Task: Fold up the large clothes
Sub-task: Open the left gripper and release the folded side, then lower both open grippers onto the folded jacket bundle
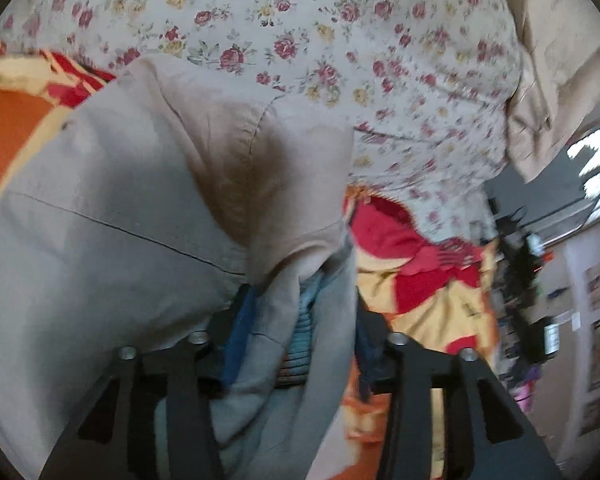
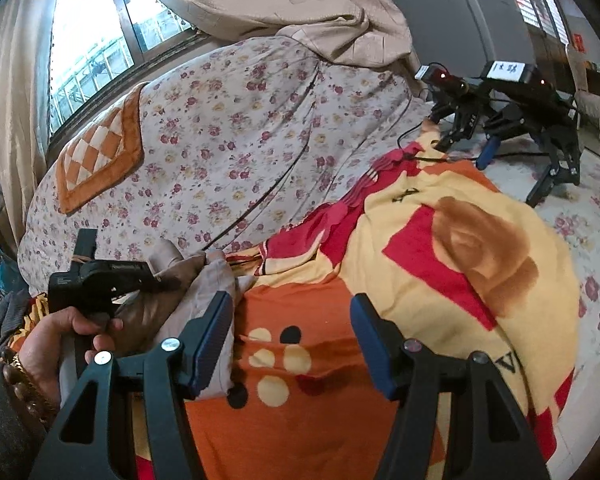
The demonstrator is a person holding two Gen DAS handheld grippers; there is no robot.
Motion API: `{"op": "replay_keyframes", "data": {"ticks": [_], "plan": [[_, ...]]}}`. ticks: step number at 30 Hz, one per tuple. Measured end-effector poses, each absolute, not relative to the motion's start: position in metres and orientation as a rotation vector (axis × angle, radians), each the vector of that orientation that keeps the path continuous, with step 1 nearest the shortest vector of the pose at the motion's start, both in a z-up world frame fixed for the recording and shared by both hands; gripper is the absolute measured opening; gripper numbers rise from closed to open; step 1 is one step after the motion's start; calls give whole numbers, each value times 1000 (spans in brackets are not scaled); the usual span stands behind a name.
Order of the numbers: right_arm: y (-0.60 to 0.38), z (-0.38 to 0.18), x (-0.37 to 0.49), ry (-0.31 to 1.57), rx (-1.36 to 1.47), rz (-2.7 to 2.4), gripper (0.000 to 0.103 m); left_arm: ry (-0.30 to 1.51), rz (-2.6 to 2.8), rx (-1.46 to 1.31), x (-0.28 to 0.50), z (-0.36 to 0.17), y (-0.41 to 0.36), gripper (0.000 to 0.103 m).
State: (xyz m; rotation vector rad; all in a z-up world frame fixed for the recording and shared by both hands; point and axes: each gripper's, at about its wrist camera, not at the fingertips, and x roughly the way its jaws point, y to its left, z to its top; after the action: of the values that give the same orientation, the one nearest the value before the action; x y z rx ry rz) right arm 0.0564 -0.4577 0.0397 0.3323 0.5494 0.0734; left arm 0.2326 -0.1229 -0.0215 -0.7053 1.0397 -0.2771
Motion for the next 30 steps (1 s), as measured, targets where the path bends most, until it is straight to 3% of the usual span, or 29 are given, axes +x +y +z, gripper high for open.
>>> {"op": "replay_keyframes", "data": {"ticks": [12, 21, 26, 30], "plan": [[-423, 54, 54, 483, 202, 17, 64, 933, -396, -827, 217, 36, -73, 38], [-336, 74, 75, 409, 158, 320, 64, 914, -186, -656, 172, 22, 27, 38], [-284, 63, 123, 551, 111, 543, 64, 865, -177, -599, 158, -8, 40, 38], [-253, 35, 147, 676, -22, 571, 63, 931, -156, -584, 157, -31, 48, 38]]}}
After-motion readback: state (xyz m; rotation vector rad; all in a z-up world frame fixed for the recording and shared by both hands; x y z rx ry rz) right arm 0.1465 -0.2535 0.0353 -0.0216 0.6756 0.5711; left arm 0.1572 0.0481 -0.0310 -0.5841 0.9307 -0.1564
